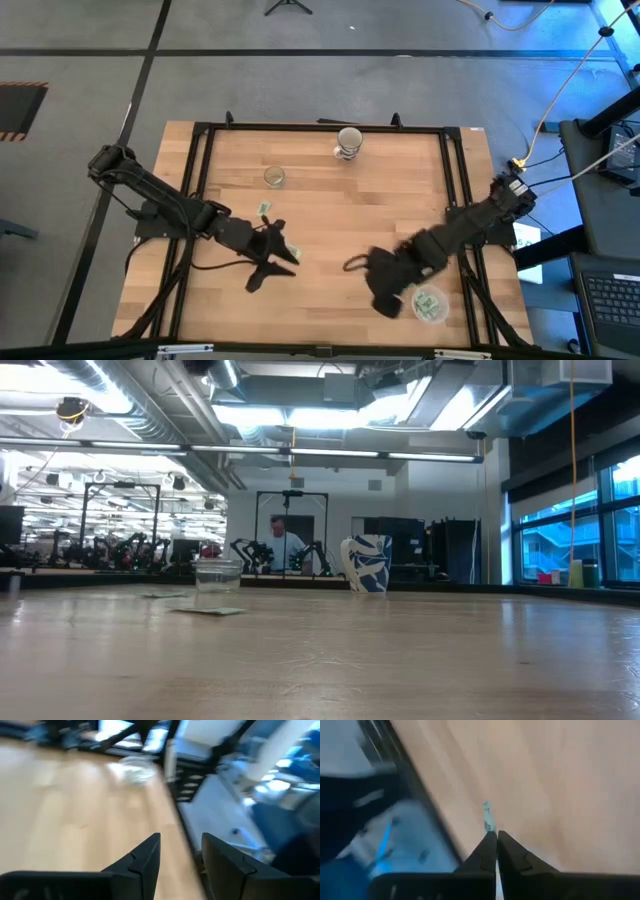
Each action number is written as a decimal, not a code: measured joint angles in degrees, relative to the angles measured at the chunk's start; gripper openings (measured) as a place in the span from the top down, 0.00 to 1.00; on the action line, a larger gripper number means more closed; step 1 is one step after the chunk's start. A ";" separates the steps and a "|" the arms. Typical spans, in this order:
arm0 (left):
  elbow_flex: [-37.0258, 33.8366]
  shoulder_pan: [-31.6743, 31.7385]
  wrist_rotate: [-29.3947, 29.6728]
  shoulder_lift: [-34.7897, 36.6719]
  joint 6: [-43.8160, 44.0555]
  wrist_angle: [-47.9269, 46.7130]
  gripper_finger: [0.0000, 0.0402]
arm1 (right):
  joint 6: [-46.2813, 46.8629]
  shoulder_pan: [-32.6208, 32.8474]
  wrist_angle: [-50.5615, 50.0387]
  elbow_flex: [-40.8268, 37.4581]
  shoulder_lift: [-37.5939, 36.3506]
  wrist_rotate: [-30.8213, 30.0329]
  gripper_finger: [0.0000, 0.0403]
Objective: Pick and place Stevia / Truvia into bins
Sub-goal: Put the green stevia packet into the transparent container
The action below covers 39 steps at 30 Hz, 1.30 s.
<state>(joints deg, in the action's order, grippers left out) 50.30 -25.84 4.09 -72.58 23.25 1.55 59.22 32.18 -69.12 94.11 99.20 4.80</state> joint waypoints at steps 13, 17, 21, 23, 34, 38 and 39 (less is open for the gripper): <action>0.00 3.99 3.78 -0.02 0.13 -2.65 0.68 | 30.72 13.23 -6.76 -9.52 0.13 10.50 0.99; 0.00 4.24 3.76 -0.02 0.13 -2.67 0.69 | 31.80 13.74 -2.14 -14.81 0.15 10.29 0.99; 0.00 4.24 3.74 -0.02 0.10 -2.81 0.69 | 31.79 13.84 1.17 -19.74 0.13 10.07 0.99; 0.00 4.21 3.75 -0.02 0.09 -3.71 0.69 | 31.79 13.84 1.41 -21.29 0.13 10.07 0.99; 0.02 5.15 8.39 -1.75 -0.43 -19.18 0.73 | 31.67 13.81 2.00 -21.55 0.13 10.29 0.83; -0.02 6.30 8.41 -5.46 -2.37 -22.94 0.75 | 31.65 13.82 2.30 -21.51 0.14 10.29 0.74; -0.02 6.51 8.35 -6.81 -4.78 -23.53 0.76 | 31.65 13.82 2.26 -21.51 0.14 10.29 0.73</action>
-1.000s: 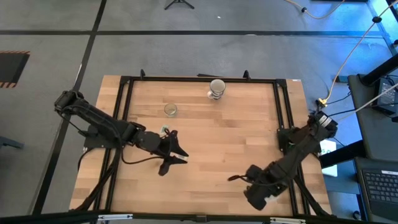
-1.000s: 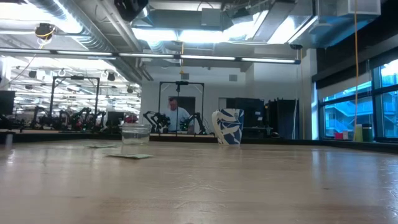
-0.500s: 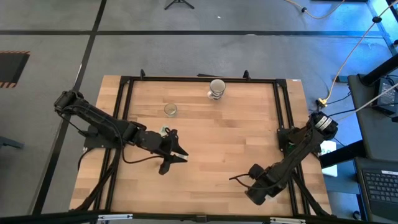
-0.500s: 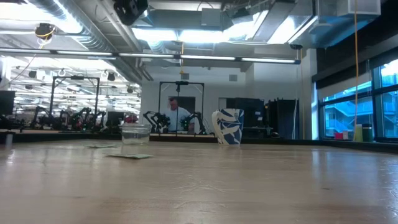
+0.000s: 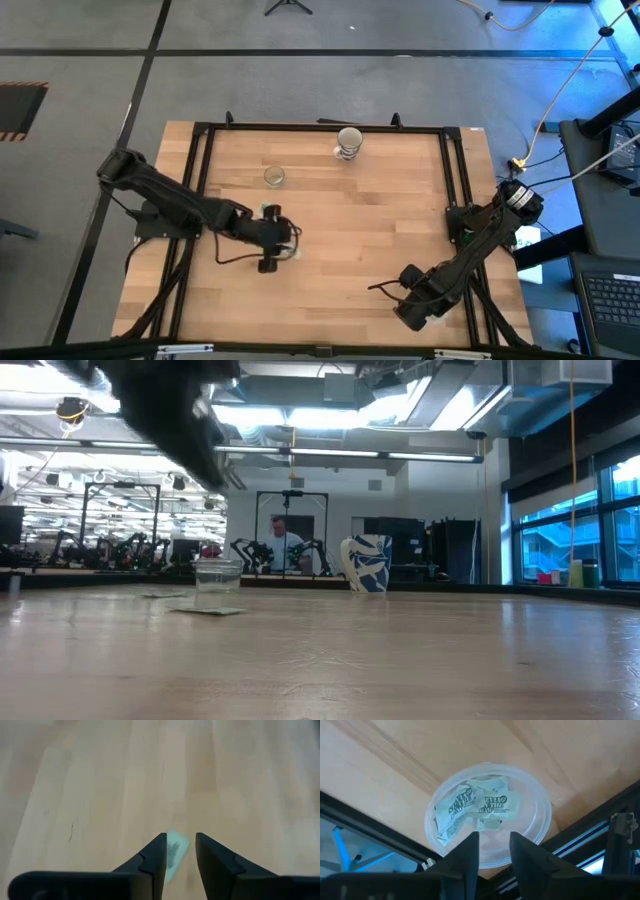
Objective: Pick and place Stevia / Truvia into bins
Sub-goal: Put the green stevia packet into the transparent container
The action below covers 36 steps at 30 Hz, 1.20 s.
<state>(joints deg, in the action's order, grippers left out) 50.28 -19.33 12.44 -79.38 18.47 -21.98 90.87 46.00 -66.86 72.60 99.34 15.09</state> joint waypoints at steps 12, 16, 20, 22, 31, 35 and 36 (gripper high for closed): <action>-0.02 -0.07 -3.04 -14.12 -20.98 -1.57 0.72 | 0.00 0.00 3.30 0.00 0.01 0.13 0.69; -0.02 -0.07 -1.53 -16.55 -25.12 -1.78 0.70 | 0.00 -0.01 3.48 0.00 0.01 0.08 0.69; 0.09 0.12 0.37 -18.23 -27.24 -1.77 0.69 | -0.02 0.00 3.49 0.00 0.01 0.05 0.69; 0.20 0.63 -0.54 -18.67 -27.16 -1.79 0.69 | -0.02 0.00 3.49 0.01 0.01 0.04 0.69; 0.15 2.42 -5.06 -18.96 -26.58 -2.01 0.77 | -0.02 0.00 3.54 0.04 0.01 0.02 0.69; 0.13 2.71 -5.66 -18.98 -26.59 -2.05 0.83 | -0.02 -0.02 3.60 0.04 0.01 0.02 0.69; 0.13 2.71 -5.77 -19.00 -26.56 -2.06 0.84 | -0.02 0.00 3.61 0.04 0.01 0.01 0.69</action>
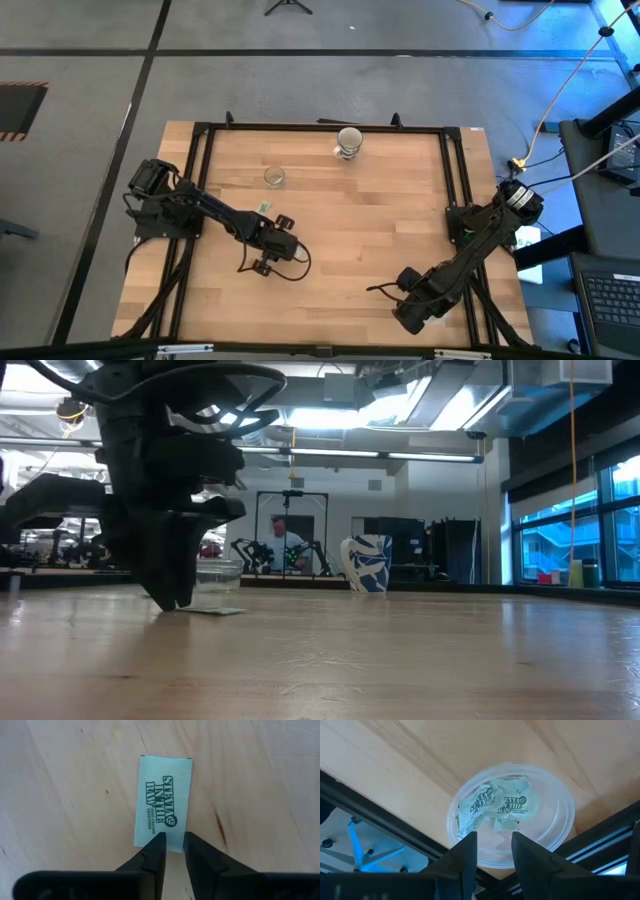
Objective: Pick and place Stevia / Truvia into bins
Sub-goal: Put the green stevia packet into the transparent container
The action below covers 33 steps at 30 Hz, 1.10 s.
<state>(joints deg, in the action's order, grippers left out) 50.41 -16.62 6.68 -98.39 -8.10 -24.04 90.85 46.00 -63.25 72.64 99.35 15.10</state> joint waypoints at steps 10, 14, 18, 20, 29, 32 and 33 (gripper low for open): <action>-0.09 1.30 -2.47 -0.09 -0.15 0.18 0.87 | -0.02 0.00 3.91 0.00 0.00 0.03 0.69; -0.11 2.95 -5.35 -0.20 1.67 0.19 0.84 | -0.02 0.00 5.01 2.21 -0.01 -0.16 0.69; -0.11 3.99 -6.01 -0.22 0.73 0.25 0.82 | -1.56 -0.17 2.84 7.41 -0.04 -6.31 0.69; -0.11 4.25 -6.03 -0.24 0.05 0.29 0.81 | -3.96 -0.70 2.26 9.98 -0.04 -10.23 0.69; -0.25 4.46 -5.12 -0.28 2.75 1.80 0.77 | -15.95 -5.41 2.14 14.63 -0.15 -21.59 0.69; -0.26 4.48 -4.84 -0.31 4.13 3.12 0.78 | -18.94 -6.95 0.92 14.40 -0.15 -21.69 0.69; -0.24 4.46 -4.74 -0.31 4.42 3.22 0.78 | -19.65 -7.41 0.41 14.40 -0.15 -21.73 0.69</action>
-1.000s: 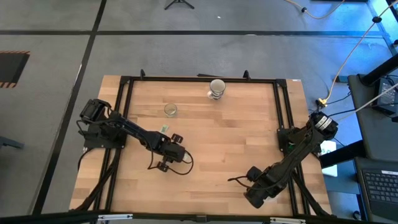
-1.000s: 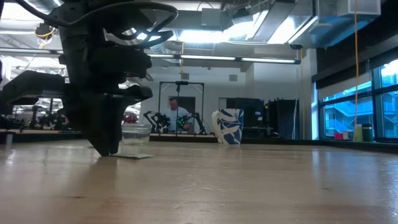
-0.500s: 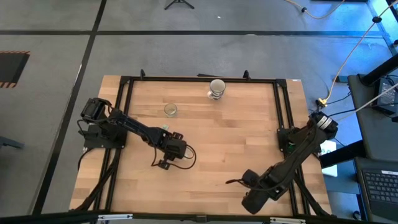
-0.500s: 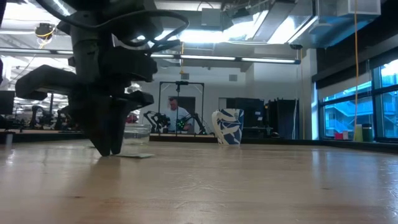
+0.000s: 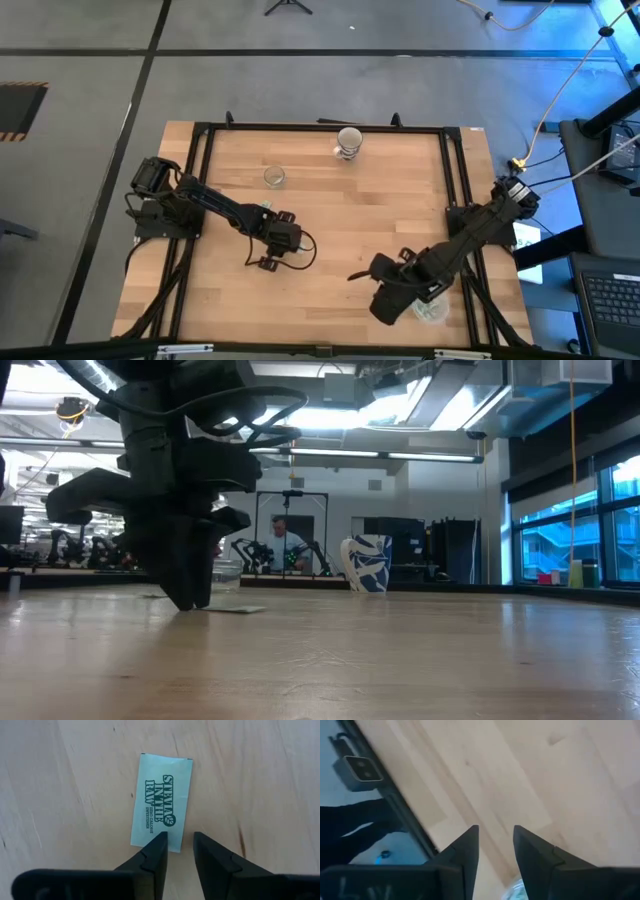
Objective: Pick and place Stevia / Truvia into bins
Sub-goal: Put the green stevia packet into the transparent container
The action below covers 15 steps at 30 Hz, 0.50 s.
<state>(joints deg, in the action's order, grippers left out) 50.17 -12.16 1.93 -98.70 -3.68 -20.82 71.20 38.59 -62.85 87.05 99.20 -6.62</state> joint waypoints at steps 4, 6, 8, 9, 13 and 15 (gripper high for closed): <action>0.02 -0.04 0.11 0.00 0.00 0.28 0.78 | -2.69 -1.50 -1.79 -0.02 0.00 0.01 0.69; 0.02 -0.07 0.35 -0.02 -0.02 0.48 0.79 | -4.15 -2.11 -2.17 -0.02 0.00 -0.39 0.69; 0.02 -0.07 0.79 -0.02 -0.02 0.68 0.79 | -4.74 -2.68 -2.30 -0.04 0.00 -2.73 0.69; 0.03 -0.09 1.11 -0.04 -0.04 0.75 0.79 | -5.56 -3.02 -2.24 -0.04 0.00 -4.54 0.69; 0.04 -0.11 0.95 -0.04 -0.07 0.92 0.83 | -9.77 -5.94 -0.33 -0.09 0.02 -8.74 0.69; 0.04 -0.09 0.44 -0.04 -0.07 0.98 0.85 | -10.32 -8.16 1.27 -0.09 0.11 -8.73 0.69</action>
<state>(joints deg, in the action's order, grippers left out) 50.22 -12.25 2.37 -98.74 -3.75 -19.84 60.88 30.43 -61.58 86.95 99.31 -15.35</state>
